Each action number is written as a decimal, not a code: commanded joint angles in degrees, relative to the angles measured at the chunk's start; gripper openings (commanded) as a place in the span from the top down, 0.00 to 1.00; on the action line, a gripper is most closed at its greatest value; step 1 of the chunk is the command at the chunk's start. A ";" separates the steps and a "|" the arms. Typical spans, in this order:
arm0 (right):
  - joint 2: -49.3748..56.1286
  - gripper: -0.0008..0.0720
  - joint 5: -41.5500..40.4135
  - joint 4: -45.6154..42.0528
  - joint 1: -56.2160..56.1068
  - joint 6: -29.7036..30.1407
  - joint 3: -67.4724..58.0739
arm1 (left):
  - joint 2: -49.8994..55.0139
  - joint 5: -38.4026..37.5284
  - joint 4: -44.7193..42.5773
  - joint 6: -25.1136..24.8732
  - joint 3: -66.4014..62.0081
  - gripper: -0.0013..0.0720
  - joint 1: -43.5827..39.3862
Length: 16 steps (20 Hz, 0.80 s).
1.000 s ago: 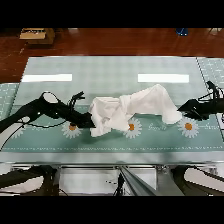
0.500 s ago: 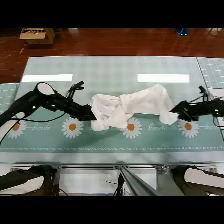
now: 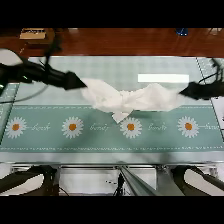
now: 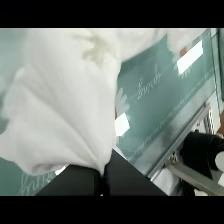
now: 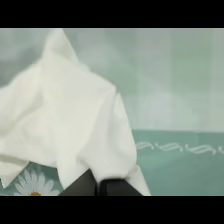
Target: Fold the shirts.
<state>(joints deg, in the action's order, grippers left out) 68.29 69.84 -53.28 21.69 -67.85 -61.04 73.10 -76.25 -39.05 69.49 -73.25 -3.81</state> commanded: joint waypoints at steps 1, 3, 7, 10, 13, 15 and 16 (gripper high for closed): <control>-11.45 0.94 0.44 0.55 -0.09 -0.09 -11.87 | -3.15 -2.43 0.04 1.27 -17.18 0.96 7.04; -16.59 0.94 -2.43 -0.11 -0.07 -1.62 -17.66 | -3.89 -3.69 0.00 1.29 -27.10 0.96 11.02; -22.14 0.94 -3.87 -4.13 -0.07 -8.76 -26.36 | -4.98 -9.42 -6.23 7.32 -42.16 0.96 17.03; -24.11 0.94 -2.78 -4.26 -0.09 -11.80 -32.06 | -8.94 -12.31 -11.34 8.44 -46.47 0.96 17.77; -25.27 0.94 3.26 -4.24 -0.09 -14.73 -36.85 | -15.23 -12.46 -13.22 9.79 -46.47 0.96 17.73; -26.01 0.94 9.64 -4.37 -0.09 -15.12 -40.17 | -19.56 -13.03 -13.51 9.97 -46.45 0.96 17.73; -26.49 0.94 11.89 -5.03 -0.09 -15.54 -41.40 | -21.84 -13.53 -14.32 10.84 -46.45 0.96 17.73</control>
<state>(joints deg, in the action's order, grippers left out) 43.13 74.37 -57.39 21.63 -81.21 -98.15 56.73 -88.68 -50.81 78.59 -118.83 13.63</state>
